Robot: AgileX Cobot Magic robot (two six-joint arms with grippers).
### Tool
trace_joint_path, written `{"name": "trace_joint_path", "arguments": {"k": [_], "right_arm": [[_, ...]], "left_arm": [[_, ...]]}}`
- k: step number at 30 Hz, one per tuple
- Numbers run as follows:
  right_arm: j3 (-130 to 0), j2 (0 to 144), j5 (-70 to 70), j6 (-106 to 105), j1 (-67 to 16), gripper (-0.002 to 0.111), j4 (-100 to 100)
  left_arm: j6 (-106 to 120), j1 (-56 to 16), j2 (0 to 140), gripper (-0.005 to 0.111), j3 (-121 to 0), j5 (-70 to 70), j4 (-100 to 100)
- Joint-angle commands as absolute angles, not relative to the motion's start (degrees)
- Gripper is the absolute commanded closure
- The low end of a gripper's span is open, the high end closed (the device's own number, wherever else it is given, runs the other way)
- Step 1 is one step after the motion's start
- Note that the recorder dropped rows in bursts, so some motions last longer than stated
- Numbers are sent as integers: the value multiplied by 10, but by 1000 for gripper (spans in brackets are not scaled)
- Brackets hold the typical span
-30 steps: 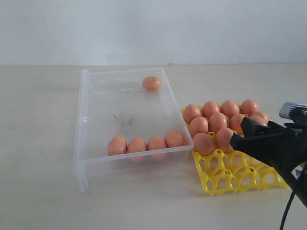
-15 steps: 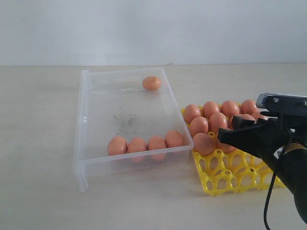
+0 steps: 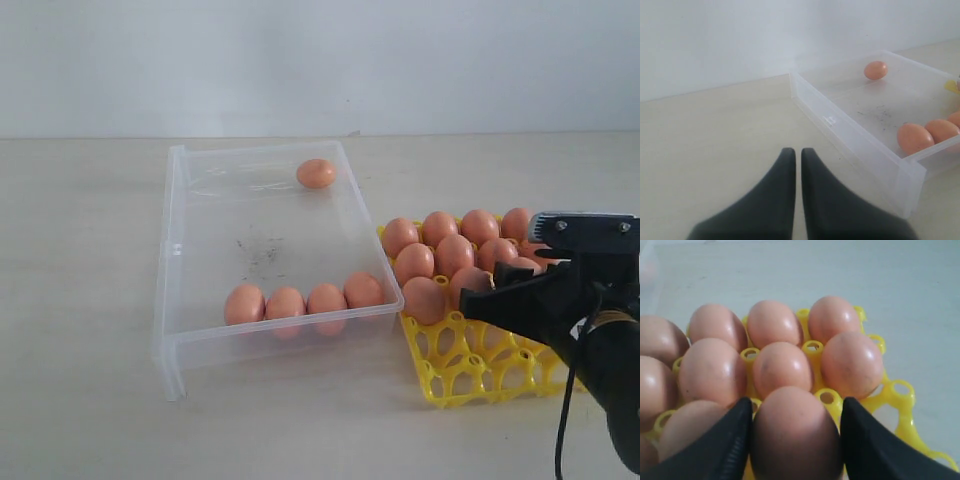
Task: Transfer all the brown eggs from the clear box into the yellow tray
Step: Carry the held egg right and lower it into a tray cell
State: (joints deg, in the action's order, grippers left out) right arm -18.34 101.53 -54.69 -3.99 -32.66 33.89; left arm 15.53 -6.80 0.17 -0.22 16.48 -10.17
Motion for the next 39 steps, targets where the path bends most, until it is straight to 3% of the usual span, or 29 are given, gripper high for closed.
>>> {"name": "trace_joint_path", "arguments": {"k": [1,15,18,23,28,39], "right_arm": [[-191,1056,-578,-42,-325,108,340],[-227,1069,-566,-21,-325,108,356],[-227,1067,-559,-14,-325,98,356],[-227,1065,-555,-13,-325,69,357],[-227,1065,-564,-23,-325,50,368],[-227,1029,-585,-54,-325,49,382]], "left_arm": [[155,-71,0,103,0,163,-101],[155,-71,0,103,0,163,-101],[155,-71,0,103,0,163,-101],[155,-71,0,103,0,163,-101],[155,-71,0,103,0,163,-101],[155,-71,0,103,0,163,-101]]}}
